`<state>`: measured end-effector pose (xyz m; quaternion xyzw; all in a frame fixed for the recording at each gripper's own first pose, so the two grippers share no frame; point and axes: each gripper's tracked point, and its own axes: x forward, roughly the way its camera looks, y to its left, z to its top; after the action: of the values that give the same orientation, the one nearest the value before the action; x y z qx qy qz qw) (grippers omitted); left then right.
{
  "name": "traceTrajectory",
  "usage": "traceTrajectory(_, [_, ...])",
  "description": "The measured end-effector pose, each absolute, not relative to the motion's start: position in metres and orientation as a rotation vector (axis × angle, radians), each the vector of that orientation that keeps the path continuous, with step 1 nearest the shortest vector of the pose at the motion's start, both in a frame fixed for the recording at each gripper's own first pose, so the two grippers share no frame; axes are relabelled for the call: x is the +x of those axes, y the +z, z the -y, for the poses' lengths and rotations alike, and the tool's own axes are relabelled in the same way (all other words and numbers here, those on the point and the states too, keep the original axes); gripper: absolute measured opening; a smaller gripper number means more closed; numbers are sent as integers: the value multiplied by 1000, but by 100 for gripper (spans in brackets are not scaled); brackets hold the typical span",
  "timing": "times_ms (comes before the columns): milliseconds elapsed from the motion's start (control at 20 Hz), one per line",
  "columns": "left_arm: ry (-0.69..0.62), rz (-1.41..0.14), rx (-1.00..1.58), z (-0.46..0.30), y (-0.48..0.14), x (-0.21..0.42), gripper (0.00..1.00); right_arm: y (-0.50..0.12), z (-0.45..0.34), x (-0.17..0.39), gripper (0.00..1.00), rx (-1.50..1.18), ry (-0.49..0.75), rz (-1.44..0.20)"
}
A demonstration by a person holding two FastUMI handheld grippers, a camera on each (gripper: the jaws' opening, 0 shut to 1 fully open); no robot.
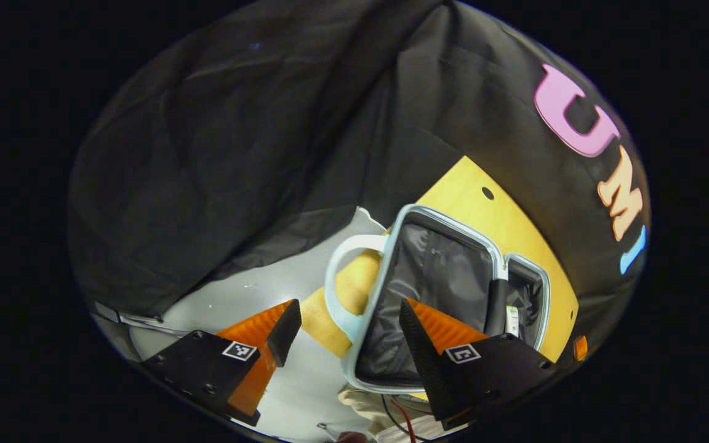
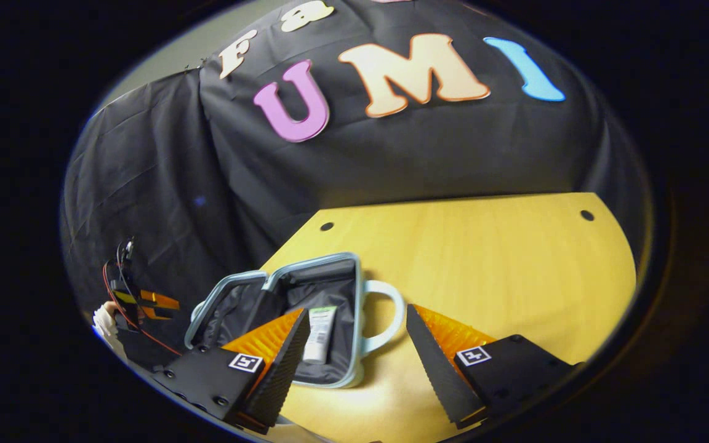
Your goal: First open the suitcase, pack the skin care products into it, and then close the suitcase.
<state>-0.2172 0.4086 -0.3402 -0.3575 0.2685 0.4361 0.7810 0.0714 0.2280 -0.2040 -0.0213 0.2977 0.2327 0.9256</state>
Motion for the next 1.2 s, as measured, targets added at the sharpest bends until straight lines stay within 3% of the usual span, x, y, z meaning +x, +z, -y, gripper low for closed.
traceTrajectory(250, [919,-537,-935,-429,-386,-216,91,-180,-179,76,98,-5,342,-560])
traceTrajectory(450, [865,-529,-994,-436,-406,-201,75,-168,-151,67,98,-2,275,-532])
traceTrajectory(500, [870,-537,-1004,-439,-412,-201,47,-167,-145,66,98,-6,261,-533])
traceTrajectory(600, [861,-536,-1020,-439,-418,-196,27,-165,-137,66,98,-1,235,-538])
traceTrajectory(650, [860,-527,-1023,-440,-417,-193,31,-164,-133,64,98,6,225,-538])
traceTrajectory(700, [863,-530,-1025,-441,-418,-191,12,-164,-130,64,98,11,217,-538])
traceTrajectory(1200, [807,-530,-1047,-428,-399,-189,3,-175,-139,60,98,12,246,-567])
